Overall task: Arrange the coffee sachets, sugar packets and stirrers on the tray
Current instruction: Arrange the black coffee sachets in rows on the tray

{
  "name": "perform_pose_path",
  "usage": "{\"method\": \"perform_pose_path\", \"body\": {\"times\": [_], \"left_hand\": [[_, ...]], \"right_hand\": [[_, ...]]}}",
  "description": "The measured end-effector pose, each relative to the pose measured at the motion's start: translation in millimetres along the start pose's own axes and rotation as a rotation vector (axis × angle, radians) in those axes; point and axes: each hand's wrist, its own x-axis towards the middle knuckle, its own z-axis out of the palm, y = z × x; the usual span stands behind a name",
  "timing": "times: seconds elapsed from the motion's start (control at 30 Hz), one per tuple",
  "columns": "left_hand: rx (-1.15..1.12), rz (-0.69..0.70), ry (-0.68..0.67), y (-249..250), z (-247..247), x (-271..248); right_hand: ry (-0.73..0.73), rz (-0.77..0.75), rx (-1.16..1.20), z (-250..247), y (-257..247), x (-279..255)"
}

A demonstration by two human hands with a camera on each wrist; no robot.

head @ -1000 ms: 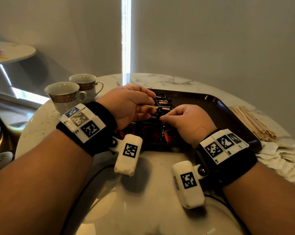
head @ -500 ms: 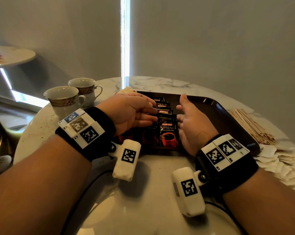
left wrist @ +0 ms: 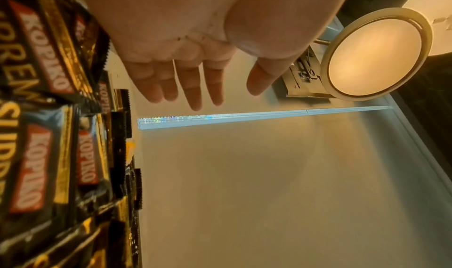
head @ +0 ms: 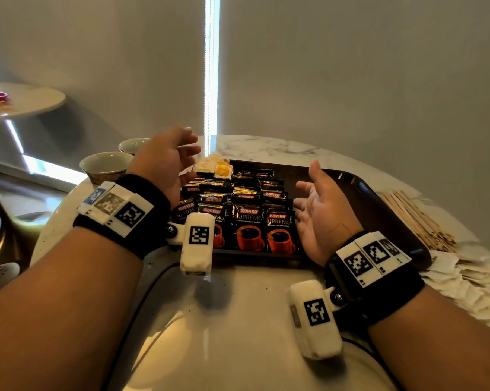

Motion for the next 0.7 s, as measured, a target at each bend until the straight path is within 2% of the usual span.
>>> {"method": "perform_pose_path", "body": {"times": [0.1,0.23,0.33,0.43,0.6,0.7], "left_hand": [[0.065,-0.030,0.029,1.7,0.6,-2.7],[0.053,-0.086,-0.033,2.4,6.8,-9.5],[0.003,-0.036,0.009,5.6,4.4,-10.3],[0.055,-0.006,0.077,10.9,-0.1,-8.8],[0.231,-0.104,0.027,11.8,2.9,-7.9],[0.247,-0.190,-0.013,11.0,6.7,-12.4]], "right_hand": [[-0.009,-0.015,-0.001,-3.2,0.4,4.1],[-0.061,-0.011,-0.017,-3.5,1.7,4.9],[-0.029,-0.042,-0.032,-4.7,1.6,8.7],[0.008,-0.040,-0.034,-4.2,0.5,9.4],[0.004,-0.031,-0.025,-3.6,1.7,8.3],[0.004,-0.023,-0.011,-5.0,2.6,8.8]]}}
